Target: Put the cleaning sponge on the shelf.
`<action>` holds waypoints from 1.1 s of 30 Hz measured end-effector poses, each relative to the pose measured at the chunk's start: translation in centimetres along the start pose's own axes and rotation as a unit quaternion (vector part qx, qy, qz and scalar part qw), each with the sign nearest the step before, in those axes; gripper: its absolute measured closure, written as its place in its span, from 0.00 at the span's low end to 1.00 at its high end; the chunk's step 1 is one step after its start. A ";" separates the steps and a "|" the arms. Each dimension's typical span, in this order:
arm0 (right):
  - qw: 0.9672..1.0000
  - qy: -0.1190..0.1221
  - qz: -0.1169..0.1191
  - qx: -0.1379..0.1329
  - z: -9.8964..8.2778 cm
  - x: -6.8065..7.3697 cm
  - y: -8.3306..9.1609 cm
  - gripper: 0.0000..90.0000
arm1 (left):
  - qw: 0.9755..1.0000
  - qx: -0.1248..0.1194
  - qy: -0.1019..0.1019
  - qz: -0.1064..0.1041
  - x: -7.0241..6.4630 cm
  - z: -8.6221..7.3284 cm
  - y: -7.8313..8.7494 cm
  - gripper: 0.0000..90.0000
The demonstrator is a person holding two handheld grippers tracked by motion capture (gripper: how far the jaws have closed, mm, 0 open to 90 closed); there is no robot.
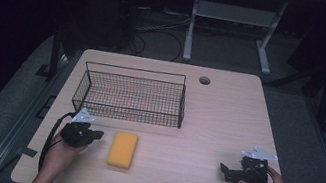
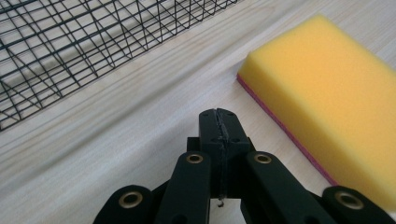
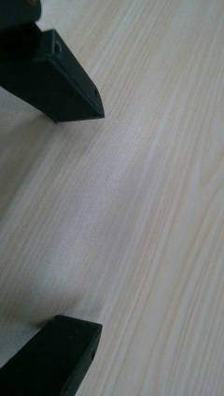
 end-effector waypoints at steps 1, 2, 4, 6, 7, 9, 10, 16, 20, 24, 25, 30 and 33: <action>1.000 -0.001 0.000 0.000 0.0 0.0 0.0 0.00 | 1.000 0.000 0.001 -0.001 0.0 0.1 -0.1 1.00; 1.000 -0.001 0.000 0.000 0.0 0.0 0.0 0.00 | 1.000 0.000 0.000 -0.002 0.1 0.3 -0.1 1.00; 1.000 0.000 0.000 0.000 0.0 0.0 0.0 0.00 | 1.000 -0.002 0.002 -0.001 0.2 0.6 -0.3 1.00; 1.000 -0.001 0.000 0.000 0.0 0.0 0.0 0.00 | 1.000 -0.003 0.000 -0.002 0.4 1.0 -0.6 1.00; 1.000 -0.001 0.000 0.000 0.0 0.0 0.0 0.00 | 1.000 -0.007 0.002 -0.001 0.5 1.2 -0.8 1.00; 1.000 -0.001 0.000 0.000 0.0 0.0 0.0 0.00 | 1.000 -0.006 0.000 -0.004 0.6 1.5 -1.1 1.00; 1.000 -0.001 0.000 0.000 0.0 0.0 0.0 0.00 | 1.000 -0.006 0.001 -0.005 0.6 1.6 -1.3 1.00; 1.000 -0.001 0.000 0.000 0.0 0.0 0.0 0.00 | 1.000 -0.003 -0.004 -0.012 0.4 2.3 -2.2 1.00; 1.000 -0.001 0.000 0.000 0.0 0.0 0.0 0.00 | 1.000 -0.002 -0.009 -0.015 0.2 2.6 -2.4 1.00; 1.000 -0.001 0.000 0.000 0.0 0.0 0.0 0.00 | 1.000 -0.004 -0.009 -0.020 -0.2 2.8 -2.5 1.00; 1.000 -0.001 0.000 0.000 0.0 0.0 0.0 0.00 | 1.000 -0.005 -0.009 -0.022 -0.3 2.9 -2.5 1.00; 1.000 -0.001 0.000 0.000 0.0 0.0 0.0 0.00 | 1.000 -0.005 -0.013 -0.028 -0.8 3.2 -2.7 1.00; 1.000 -0.001 0.000 0.000 0.0 0.0 0.0 0.00 | 0.999 -0.004 -0.017 -0.029 -1.0 3.4 -2.8 1.00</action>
Point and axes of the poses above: each handheld gripper's, and its own axes: y roughly backward along the jaws, z roughly out of its top, x roughly to its left, the point moved 8 cm from there along -y, roughly forward along the jaws, and after that the axes turned 11 degrees about -y, right-handed, at the moved point
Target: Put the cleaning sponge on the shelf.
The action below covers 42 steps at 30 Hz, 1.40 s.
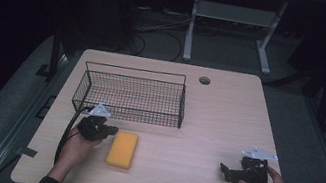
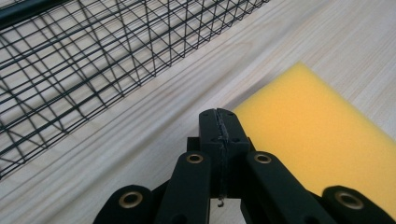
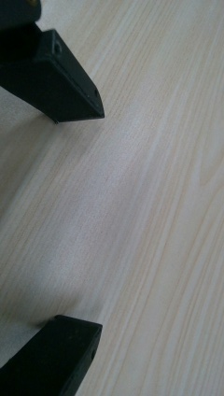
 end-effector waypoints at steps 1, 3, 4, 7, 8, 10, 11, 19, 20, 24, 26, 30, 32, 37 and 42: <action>1.000 0.000 0.000 0.000 0.0 0.0 0.0 0.00 | 1.000 -0.001 0.003 -0.001 -0.1 0.0 -0.1 1.00; 1.000 0.000 0.000 0.000 0.0 0.0 0.0 0.00 | 1.000 0.000 -0.002 -0.001 -0.1 0.2 -0.1 1.00; 1.000 0.000 0.000 0.000 0.0 0.0 0.0 0.00 | 1.000 0.000 0.000 -0.002 -0.2 0.2 -0.2 1.00; 1.000 0.000 0.000 0.000 0.0 0.0 0.0 0.00 | 1.000 -0.002 -0.001 -0.005 -0.4 0.5 -0.4 1.00; 1.000 0.000 0.000 0.000 0.0 0.0 0.0 0.00 | 1.000 -0.002 -0.003 -0.005 -0.4 0.6 -0.5 1.00; 1.000 0.000 0.000 0.000 0.0 0.0 0.0 0.00 | 1.000 0.000 -0.006 -0.008 -0.6 0.8 -0.6 1.00; 1.000 0.000 0.000 0.000 0.0 0.0 0.0 0.00 | 1.000 -0.001 -0.009 -0.010 -0.7 0.9 -0.7 1.00; 1.000 0.000 0.000 0.000 0.0 0.0 0.0 0.00 | 1.000 0.001 -0.018 -0.019 -1.4 1.8 -1.4 1.00; 1.000 0.000 0.000 0.000 0.0 0.0 0.0 0.00 | 1.000 0.001 -0.020 -0.019 -1.5 1.9 -1.5 1.00; 1.000 0.000 0.000 0.000 0.0 0.0 0.0 0.00 | 0.999 0.002 -0.025 -0.025 -2.0 2.4 -1.9 1.00; 1.000 0.000 0.000 0.000 0.0 0.0 0.0 0.00 | 0.999 0.001 -0.027 -0.028 -2.2 2.6 -2.1 1.00; 1.000 0.000 0.000 0.000 0.0 0.0 0.0 0.00 | 0.999 0.002 -0.031 -0.033 -2.7 3.0 -2.5 1.00; 1.000 0.000 0.000 0.000 0.0 0.0 0.0 0.00 | 0.999 0.002 -0.035 -0.035 -2.9 3.2 -2.7 1.00; 1.000 0.001 0.000 0.000 0.0 0.0 0.0 0.00 | 0.998 0.003 -0.041 -0.042 -3.5 3.7 -3.2 1.00; 1.000 0.001 0.000 0.000 0.0 0.0 0.0 0.00 | 0.998 0.003 -0.046 -0.047 -3.9 4.1 -3.5 1.00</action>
Point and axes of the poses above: each handheld gripper's, and its own axes: y roughly backward along the jaws, z roughly out of its top, x roughly to its left, the point moved 8 cm from there along -y, roughly forward along the jaws, and after that the axes turned 11 degrees about -y, right-handed, at the moved point
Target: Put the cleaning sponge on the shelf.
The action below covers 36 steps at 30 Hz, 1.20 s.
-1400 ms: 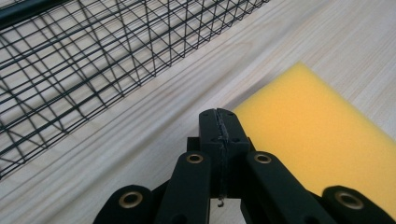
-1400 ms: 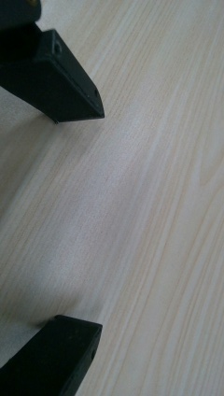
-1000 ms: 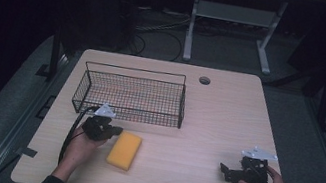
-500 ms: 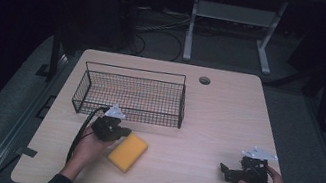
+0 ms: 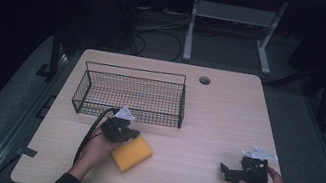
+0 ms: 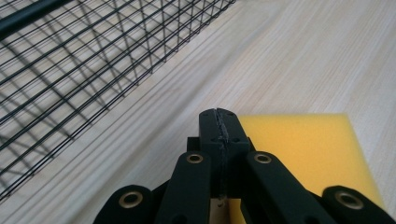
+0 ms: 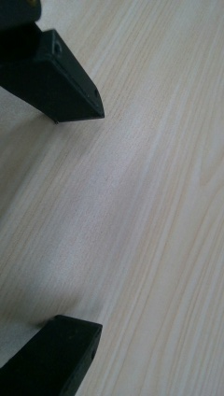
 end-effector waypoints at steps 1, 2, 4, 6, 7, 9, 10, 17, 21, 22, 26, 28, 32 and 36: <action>1.000 0.000 0.000 0.000 0.0 0.0 0.0 0.00 | 1.000 -0.001 -0.001 -0.001 0.0 0.1 0.0 1.00; 1.000 0.000 0.000 0.000 0.0 0.0 0.0 0.00 | 1.000 0.000 -0.002 -0.001 0.0 0.1 0.0 1.00; 1.000 -0.001 0.000 0.000 0.0 0.0 0.0 0.00 | 1.000 -0.002 -0.001 -0.002 0.0 0.1 0.1 1.00; 1.000 -0.001 0.000 0.000 0.0 0.0 0.0 0.00 | 1.000 -0.003 0.002 -0.004 0.2 0.0 0.4 1.00; 1.000 0.000 0.000 0.000 0.0 0.0 0.0 0.00 | 1.000 -0.005 0.004 -0.003 0.2 -0.1 0.6 1.00; 1.000 0.000 0.000 0.000 0.0 0.0 0.0 0.00 | 1.000 -0.003 0.005 -0.002 0.4 -0.2 0.9 0.97; 1.000 0.000 0.000 0.000 0.0 0.0 0.0 0.00 | 1.000 -0.001 0.005 -0.001 0.5 -0.3 1.1 0.96; 1.000 -0.001 0.000 0.000 0.0 0.0 0.0 0.00 | 1.000 0.006 0.008 0.009 0.8 -0.6 2.4 0.78; 1.000 0.000 0.000 0.000 0.0 0.0 0.0 0.00 | 1.000 0.015 0.025 0.001 0.9 -0.7 3.2 0.65; 1.000 -0.001 0.000 0.000 0.0 0.0 0.0 0.00 | 0.999 0.019 0.027 -0.001 0.8 -0.8 3.4 0.62; 1.000 0.000 0.000 0.000 0.0 0.0 0.0 0.00 | 0.999 0.033 0.031 -0.009 0.5 -0.9 3.9 0.49; 1.000 -0.001 0.000 0.000 0.0 0.0 0.0 0.00 | 0.999 0.041 0.031 -0.016 0.2 -0.9 4.1 0.43; 1.000 0.000 0.000 0.000 0.0 0.0 0.0 0.00 | 0.998 0.051 0.023 -0.023 -0.5 -0.7 4.3 0.30; 1.000 0.000 0.000 0.000 0.0 0.0 0.0 0.00 | 0.998 0.063 0.014 -0.028 -1.2 -0.4 4.3 0.19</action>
Point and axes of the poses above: each handheld gripper's, and its own axes: y roughly backward along the jaws, z roughly out of its top, x roughly to its left, the point moved 8 cm from there along -y, roughly forward along the jaws, and after that the axes turned 11 degrees about -y, right-handed, at the moved point
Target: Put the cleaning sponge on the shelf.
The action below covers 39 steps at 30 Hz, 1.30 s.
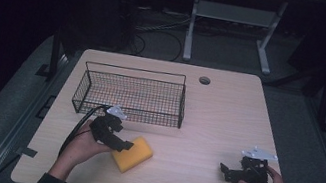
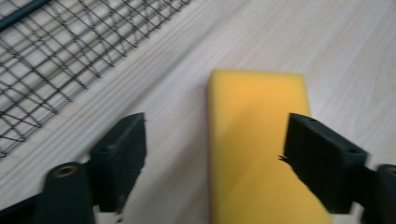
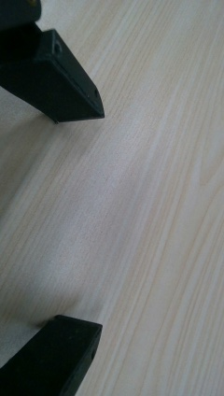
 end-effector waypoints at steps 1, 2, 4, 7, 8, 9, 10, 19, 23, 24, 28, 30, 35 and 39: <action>1.000 0.000 0.000 0.000 0.0 0.0 0.0 0.00 | 1.000 0.005 -0.003 0.000 -0.1 0.0 0.0 0.15; 1.000 0.000 0.000 0.000 0.0 0.0 0.0 0.00 | 1.000 0.008 -0.004 0.003 -0.3 0.1 -0.1 0.14; 1.000 0.000 0.000 0.000 0.0 0.0 0.0 0.00 | 1.000 0.016 -0.009 0.003 -0.8 0.2 -0.3 0.14; 1.000 0.000 0.000 0.000 0.0 0.0 0.0 0.00 | 1.000 0.022 -0.018 -0.007 -1.5 0.4 -0.5 0.14; 1.000 0.000 0.000 0.000 0.0 0.0 0.0 0.00 | 0.999 0.024 -0.021 -0.010 -1.7 0.4 -0.6 0.14; 1.000 0.000 0.000 0.000 0.0 0.0 0.0 0.00 | 0.999 0.028 -0.025 -0.013 -2.0 0.4 -0.8 0.14; 1.000 0.000 0.000 0.000 0.0 0.0 0.0 0.00 | 0.999 0.030 -0.027 -0.015 -2.1 0.5 -1.0 0.14; 1.000 0.000 0.000 0.000 0.0 0.0 0.0 0.00 | 0.998 0.052 -0.042 -0.017 -3.1 0.5 -2.2 0.14; 1.000 0.000 0.000 0.000 0.0 0.0 0.0 0.00 | 0.997 0.061 -0.051 -0.014 -3.3 0.4 -2.8 0.14; 1.000 0.000 0.000 0.000 0.0 0.0 0.0 0.00 | 0.996 0.063 -0.055 -0.014 -3.3 0.4 -2.9 0.14; 1.000 0.000 0.000 0.000 0.0 0.0 0.0 0.00 | 0.996 0.070 -0.054 -0.017 -3.4 0.2 -3.6 0.14; 1.000 0.000 0.000 0.000 0.0 0.0 0.0 0.00 | 0.996 0.073 -0.054 -0.016 -3.4 0.1 -3.9 0.14; 1.000 0.000 0.000 0.000 0.0 0.0 0.0 0.00 | 0.995 0.086 -0.056 -0.015 -3.3 -0.2 -4.2 0.14; 1.000 0.000 0.000 0.000 0.0 0.0 0.0 0.00 | 0.994 0.090 -0.056 -0.014 -3.5 -0.3 -4.6 0.15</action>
Point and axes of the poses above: each handheld gripper's, and its own axes: y roughly backward along the jaws, z roughly out of its top, x roughly to its left, the point moved 8 cm from there along -y, roughly forward along the jaws, and after that the axes turned 11 degrees about -y, right-handed, at the moved point
